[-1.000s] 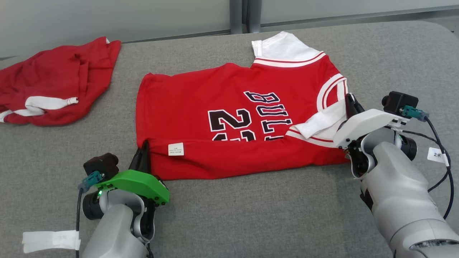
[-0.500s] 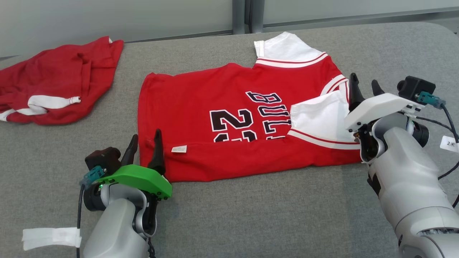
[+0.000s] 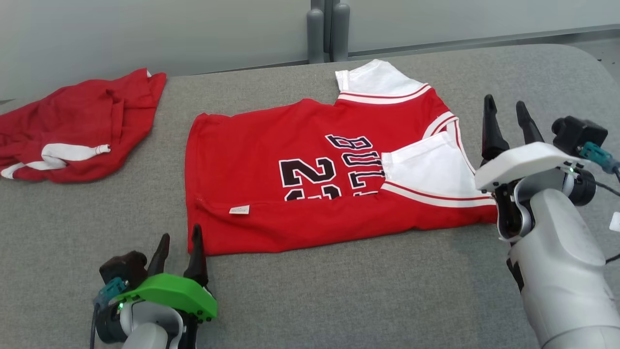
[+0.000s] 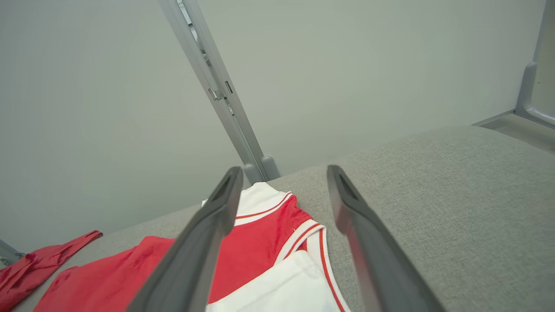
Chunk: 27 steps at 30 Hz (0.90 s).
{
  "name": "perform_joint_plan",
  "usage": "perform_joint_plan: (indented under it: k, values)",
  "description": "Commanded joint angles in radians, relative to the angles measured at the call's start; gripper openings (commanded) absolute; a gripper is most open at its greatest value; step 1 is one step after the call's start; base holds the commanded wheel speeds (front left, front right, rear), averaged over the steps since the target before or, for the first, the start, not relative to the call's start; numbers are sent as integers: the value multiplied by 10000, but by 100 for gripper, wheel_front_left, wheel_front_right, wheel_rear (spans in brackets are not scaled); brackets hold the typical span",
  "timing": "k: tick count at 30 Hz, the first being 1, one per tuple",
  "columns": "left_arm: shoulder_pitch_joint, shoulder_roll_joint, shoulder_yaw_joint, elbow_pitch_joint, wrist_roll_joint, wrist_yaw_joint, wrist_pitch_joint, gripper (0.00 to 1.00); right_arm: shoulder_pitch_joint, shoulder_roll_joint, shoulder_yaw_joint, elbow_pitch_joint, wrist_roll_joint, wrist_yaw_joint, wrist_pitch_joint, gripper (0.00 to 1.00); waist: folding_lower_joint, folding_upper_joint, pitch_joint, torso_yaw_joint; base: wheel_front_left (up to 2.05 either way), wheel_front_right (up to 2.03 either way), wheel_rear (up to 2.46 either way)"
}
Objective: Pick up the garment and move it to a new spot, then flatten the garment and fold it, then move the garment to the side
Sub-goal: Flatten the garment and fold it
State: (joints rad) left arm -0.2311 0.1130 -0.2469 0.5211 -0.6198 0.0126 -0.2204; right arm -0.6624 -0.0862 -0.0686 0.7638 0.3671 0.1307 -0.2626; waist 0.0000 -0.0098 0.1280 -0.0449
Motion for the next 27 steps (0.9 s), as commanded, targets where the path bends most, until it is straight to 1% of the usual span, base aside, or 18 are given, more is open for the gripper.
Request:
perform_joint_plan:
  k: [1, 4, 7, 13, 18, 19, 23, 24, 25, 27]
  values:
    - [227, 117, 51, -125, -38, 103, 66, 100, 345, -29, -17, -212, 7, 1, -27, 100, 0, 98, -100, -15, 0, 0, 0]
    - [710, 128, 63, -396, -220, 280, 415, 100, 1070, 17, -43, -976, -76, 1, -27, 100, 0, 98, -203, -39, 0, 0, 0]
    - [1029, 76, 22, -562, -401, 405, 821, 100, 1808, 44, 9, -1705, -392, 1, -27, 100, 0, 98, -239, -105, 0, 0, 0]
    - [1217, -84, 5, -603, -694, 575, 1284, 100, 3001, 196, 46, -2909, -731, 1, -27, 100, 0, 98, -165, -393, 0, 0, 0]
    - [952, -114, 101, -459, -916, 586, 1406, 100, 3613, 277, -120, -3520, -852, 1, -28, 100, 0, 98, -114, -589, 0, 0, 0]
    - [816, -141, 171, -355, -1068, 534, 1458, 100, 3821, 304, -173, -3741, -842, 1, -28, 100, 0, 98, -74, -704, 0, 0, 0]
    - [615, -176, 237, -145, -1188, 460, 1524, 100, 4094, 323, -216, -3957, -811, 1, -20, 100, 0, 98, -24, -876, 0, 0, 0]
    - [459, -197, 350, 5, -1366, 419, 1514, 100, 4217, 339, -258, -4069, -799, 1, -3, 100, 0, 98, 3, -967, 0, 0, 0]
    - [391, -213, 395, 106, -1441, 409, 1493, 83, 4269, 341, -274, -4127, -790, 1, 11, 100, 0, 98, 18, -1004, 0, 0, 0]
    - [245, -241, 466, 297, -1519, 430, 1366, 43, 4381, 346, -291, -4179, -715, 1, 60, 100, 0, 98, 39, -1061, 0, 0, 0]
